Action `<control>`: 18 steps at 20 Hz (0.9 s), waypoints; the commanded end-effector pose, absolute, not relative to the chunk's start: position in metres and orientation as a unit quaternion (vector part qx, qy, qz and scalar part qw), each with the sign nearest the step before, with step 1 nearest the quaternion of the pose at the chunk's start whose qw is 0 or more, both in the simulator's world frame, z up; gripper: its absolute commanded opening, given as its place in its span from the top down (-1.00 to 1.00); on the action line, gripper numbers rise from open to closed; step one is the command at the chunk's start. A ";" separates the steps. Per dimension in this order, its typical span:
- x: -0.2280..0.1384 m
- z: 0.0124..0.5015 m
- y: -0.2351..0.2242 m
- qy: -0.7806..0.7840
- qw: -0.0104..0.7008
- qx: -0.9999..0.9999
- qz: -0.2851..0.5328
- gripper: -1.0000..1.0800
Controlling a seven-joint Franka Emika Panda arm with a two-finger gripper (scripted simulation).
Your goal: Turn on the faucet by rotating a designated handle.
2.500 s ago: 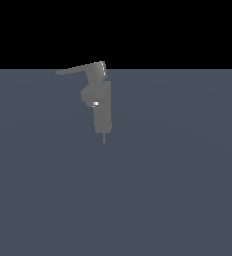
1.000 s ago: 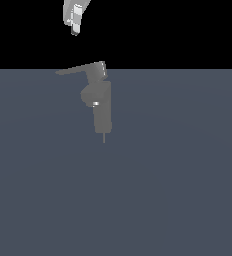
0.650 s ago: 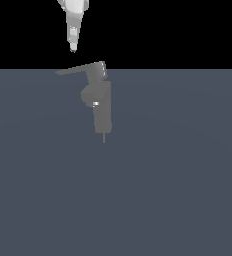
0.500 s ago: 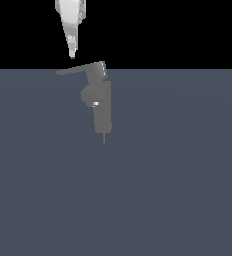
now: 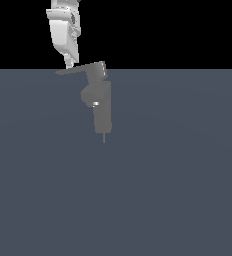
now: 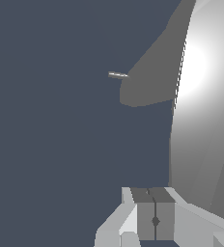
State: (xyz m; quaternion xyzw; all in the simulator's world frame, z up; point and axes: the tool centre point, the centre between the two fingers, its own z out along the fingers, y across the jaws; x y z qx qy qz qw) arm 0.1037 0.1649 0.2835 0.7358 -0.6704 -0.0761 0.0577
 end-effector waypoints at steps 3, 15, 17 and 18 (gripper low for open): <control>0.108 0.268 0.174 -0.683 0.066 0.724 -0.073 1.00; 0.104 0.265 0.177 -0.687 0.068 0.720 -0.071 1.00; 0.100 0.265 0.177 -0.687 0.068 0.720 -0.071 1.00; 0.098 0.266 0.177 -0.687 0.068 0.720 -0.071 1.00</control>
